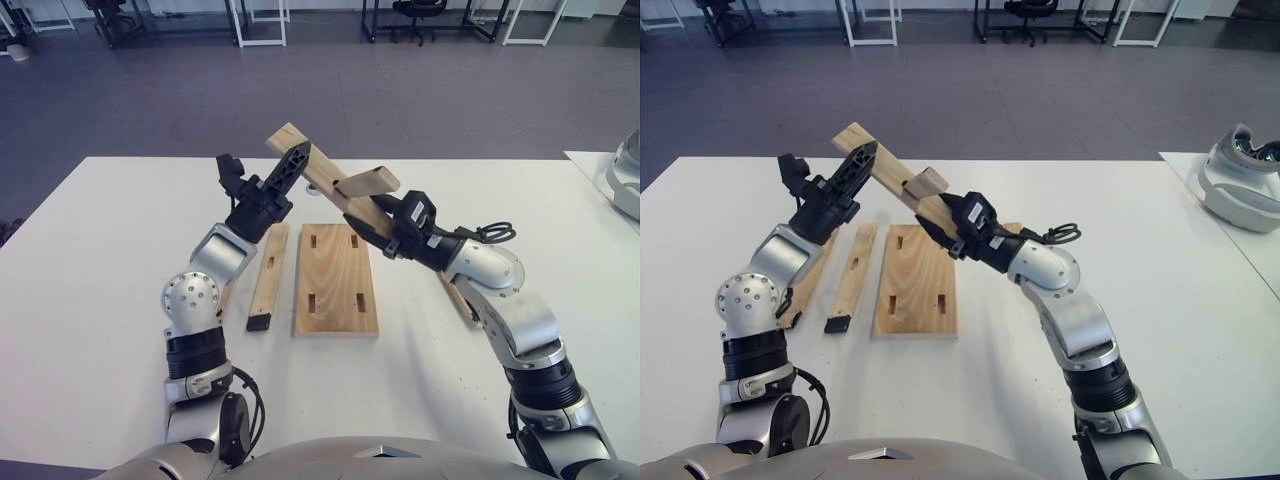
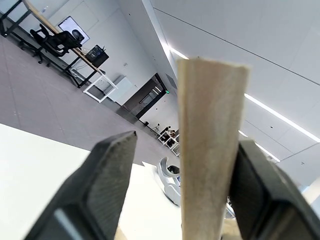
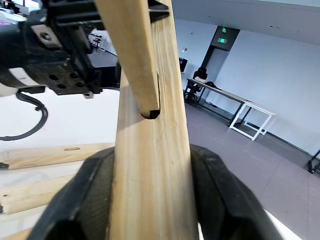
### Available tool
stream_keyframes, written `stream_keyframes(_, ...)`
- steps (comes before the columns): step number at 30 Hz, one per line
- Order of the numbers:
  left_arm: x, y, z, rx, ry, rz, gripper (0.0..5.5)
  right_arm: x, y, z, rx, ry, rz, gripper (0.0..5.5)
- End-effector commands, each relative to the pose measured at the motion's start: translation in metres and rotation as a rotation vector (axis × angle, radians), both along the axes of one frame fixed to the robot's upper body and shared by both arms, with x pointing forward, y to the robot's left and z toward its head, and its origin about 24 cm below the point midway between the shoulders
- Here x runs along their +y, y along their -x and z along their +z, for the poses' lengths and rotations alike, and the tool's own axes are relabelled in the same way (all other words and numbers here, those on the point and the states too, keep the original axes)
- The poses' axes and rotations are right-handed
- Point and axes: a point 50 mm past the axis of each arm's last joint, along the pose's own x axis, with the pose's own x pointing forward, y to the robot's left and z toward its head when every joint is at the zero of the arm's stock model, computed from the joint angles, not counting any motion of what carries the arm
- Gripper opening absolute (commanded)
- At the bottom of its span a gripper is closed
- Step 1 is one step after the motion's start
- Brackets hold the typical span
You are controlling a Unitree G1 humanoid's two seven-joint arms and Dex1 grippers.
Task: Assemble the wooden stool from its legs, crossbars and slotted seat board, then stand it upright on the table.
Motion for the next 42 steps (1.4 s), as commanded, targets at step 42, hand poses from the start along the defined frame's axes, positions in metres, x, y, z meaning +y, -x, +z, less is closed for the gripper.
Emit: stream_keyframes(42,0.063,0.101,-0.039,0.408,-0.463,0.545,1.01,-0.037,0.034,-0.134,0.287,0.418,-0.160,3.09)
